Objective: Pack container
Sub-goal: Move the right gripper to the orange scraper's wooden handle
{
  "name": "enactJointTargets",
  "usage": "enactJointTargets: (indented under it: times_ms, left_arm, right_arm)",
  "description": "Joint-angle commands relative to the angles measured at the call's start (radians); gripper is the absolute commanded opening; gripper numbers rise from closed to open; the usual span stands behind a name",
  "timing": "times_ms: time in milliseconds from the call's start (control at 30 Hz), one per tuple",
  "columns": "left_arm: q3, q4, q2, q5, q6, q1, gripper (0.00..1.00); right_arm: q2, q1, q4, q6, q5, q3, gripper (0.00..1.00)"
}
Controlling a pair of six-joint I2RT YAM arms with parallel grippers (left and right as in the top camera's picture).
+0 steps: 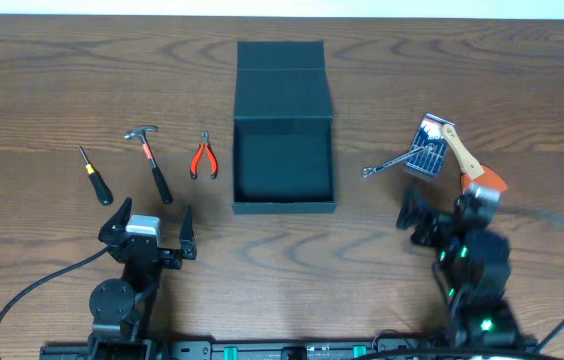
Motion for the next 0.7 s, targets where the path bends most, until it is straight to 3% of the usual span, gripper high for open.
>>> enactJointTargets:
  times_ms: [0,167,333,533,667]
  left_arm:
    - [-0.021,-0.027,-0.006,0.022,0.01,-0.001,0.99]
    - [-0.021,-0.028,-0.006,0.022,0.01,-0.001,0.98]
    - [-0.021,-0.028,-0.006,0.022,0.01,-0.001,0.99]
    - [-0.021,-0.028,-0.006,0.021,0.01,-0.001,0.99]
    - [-0.021,-0.028,-0.006,0.022,0.01,-0.001,0.99]
  right_arm:
    - [0.183,-0.05,-0.085,-0.191,0.012,0.197,0.99]
    - [0.426,-0.117,-0.291,-0.38,0.013,0.488,0.99]
    - [0.595,-0.174,-0.346,-0.576,0.011,0.666,0.99]
    - [0.714,-0.238,-0.324,-0.774,-0.01,0.708,0.99]
    - [0.811,-0.33,-0.325,-0.82,-0.168,0.709,0.98]
